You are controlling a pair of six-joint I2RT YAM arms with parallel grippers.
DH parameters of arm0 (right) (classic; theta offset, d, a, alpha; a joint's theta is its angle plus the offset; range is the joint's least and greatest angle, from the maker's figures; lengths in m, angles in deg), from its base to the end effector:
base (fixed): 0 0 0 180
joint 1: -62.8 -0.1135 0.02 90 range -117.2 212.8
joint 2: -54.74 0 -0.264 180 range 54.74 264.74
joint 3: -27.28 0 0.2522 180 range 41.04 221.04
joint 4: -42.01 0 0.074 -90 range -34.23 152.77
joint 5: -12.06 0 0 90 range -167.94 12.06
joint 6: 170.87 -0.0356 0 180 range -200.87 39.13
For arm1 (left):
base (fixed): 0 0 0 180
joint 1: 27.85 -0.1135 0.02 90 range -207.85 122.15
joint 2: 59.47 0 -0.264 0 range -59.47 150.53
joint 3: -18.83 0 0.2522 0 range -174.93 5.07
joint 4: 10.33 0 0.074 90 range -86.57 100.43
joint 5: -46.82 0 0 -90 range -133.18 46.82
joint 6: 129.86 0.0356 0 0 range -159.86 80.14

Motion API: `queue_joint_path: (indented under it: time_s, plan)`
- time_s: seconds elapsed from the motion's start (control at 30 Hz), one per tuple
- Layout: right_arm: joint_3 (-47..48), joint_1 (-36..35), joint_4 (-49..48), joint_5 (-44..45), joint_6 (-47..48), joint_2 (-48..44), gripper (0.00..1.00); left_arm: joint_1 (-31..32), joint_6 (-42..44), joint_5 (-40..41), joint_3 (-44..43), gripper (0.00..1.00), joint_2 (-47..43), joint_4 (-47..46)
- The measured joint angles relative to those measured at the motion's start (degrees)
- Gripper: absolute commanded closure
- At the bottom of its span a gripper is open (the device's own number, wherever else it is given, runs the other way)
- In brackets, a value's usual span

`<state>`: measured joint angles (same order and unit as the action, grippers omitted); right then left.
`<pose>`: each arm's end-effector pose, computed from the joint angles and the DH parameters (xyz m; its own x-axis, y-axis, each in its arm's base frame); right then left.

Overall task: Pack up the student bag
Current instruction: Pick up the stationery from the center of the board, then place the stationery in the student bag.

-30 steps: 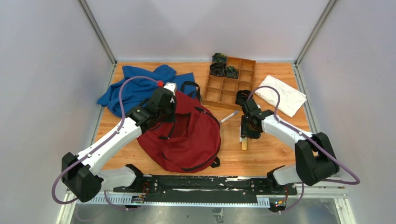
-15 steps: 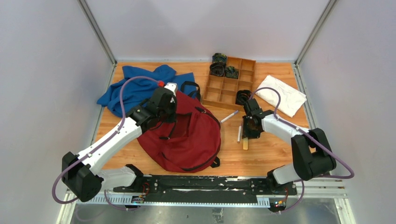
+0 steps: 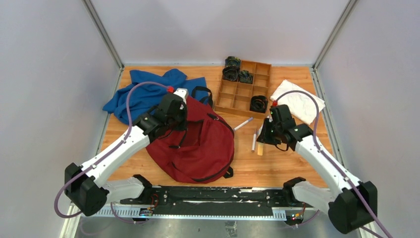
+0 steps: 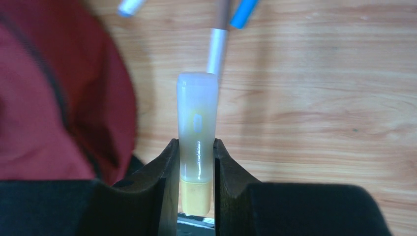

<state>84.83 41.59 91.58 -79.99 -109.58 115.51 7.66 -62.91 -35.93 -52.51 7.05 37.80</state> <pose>0.1945 0.0769 0.2424 -0.8346 0.1911 -0.5167 0.0219 0.9487 0.3155 0.2026 -0.1390 0.3018 -0.7101 0.0296 -0.7035 0.2428 0.9481 -0.2052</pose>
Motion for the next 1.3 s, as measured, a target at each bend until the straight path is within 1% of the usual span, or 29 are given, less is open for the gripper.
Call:
queue_joint_path:
  time_s: [0.07, 0.13, 0.17, 0.3, 0.43, 0.53, 0.7, 0.83, 1.0, 1.03, 1.07, 1.2, 1.23, 1.3]
  plan:
    - [1.3, -1.6, -0.3, -2.8, -1.8, -2.2, 1.00, 0.0, 0.1, -0.1, 0.2, 1.00, -0.2, 0.0]
    - [2.0, -5.0, -2.4, -5.6, -3.9, -2.6, 1.00, 0.0, 0.1, -0.3, 0.2, 1.00, -0.2, -0.1]
    - [2.5, -8.0, -4.2, -7.5, -5.4, -1.8, 1.00, 0.0, 0.0, -0.6, 0.2, 1.00, -0.2, -0.2]
    - [8.0, -19.9, -11.7, -13.0, -10.2, 6.3, 1.00, -0.1, -0.4, -2.1, 0.6, 1.00, -0.2, -0.9]
    - [15.8, -27.1, -17.3, -15.7, -11.9, 15.7, 1.00, -0.2, -0.9, -3.5, 0.9, 1.00, -0.3, -1.2]
    - [21.7, -29.2, -20.1, -17.6, -12.7, 22.7, 1.00, -0.4, -1.0, -4.1, 1.0, 1.00, -0.4, -1.2]
    - [28.0, -29.4, -22.5, -20.0, -15.3, 32.3, 1.00, -0.6, -1.0, -4.2, 1.0, 1.00, -1.0, -1.1]
    - [28.5, -29.6, -23.0, -21.2, -17.6, 36.2, 1.00, -0.9, -1.2, -4.3, 1.0, 1.00, -1.7, -0.8]
    - [28.6, -29.6, -24.2, -20.4, -19.9, 37.1, 1.00, -0.9, -1.2, -5.1, 1.0, 1.00, -2.3, -0.8]
    - [28.9, -29.3, -24.7, -20.3, -20.3, 37.6, 0.98, -0.9, -1.2, -5.5, 1.2, 1.00, -2.5, -0.8]
    - [29.6, -29.2, -25.2, -19.9, -20.8, 38.4, 0.90, -0.9, -1.2, -5.8, 1.3, 1.00, -2.7, -0.9]
    - [32.9, -27.6, -27.8, -16.9, -22.3, 42.6, 0.51, -1.0, -1.5, -6.2, 2.2, 1.00, -3.4, -1.1]
    - [33.6, -27.1, -28.1, -16.1, -22.5, 43.5, 0.44, -1.0, -1.6, -6.2, 2.4, 1.00, -3.4, -1.3]
    - [34.1, -26.7, -28.0, -15.1, -22.8, 44.1, 0.38, -1.2, -1.6, -5.8, 2.6, 1.00, -3.4, -1.5]
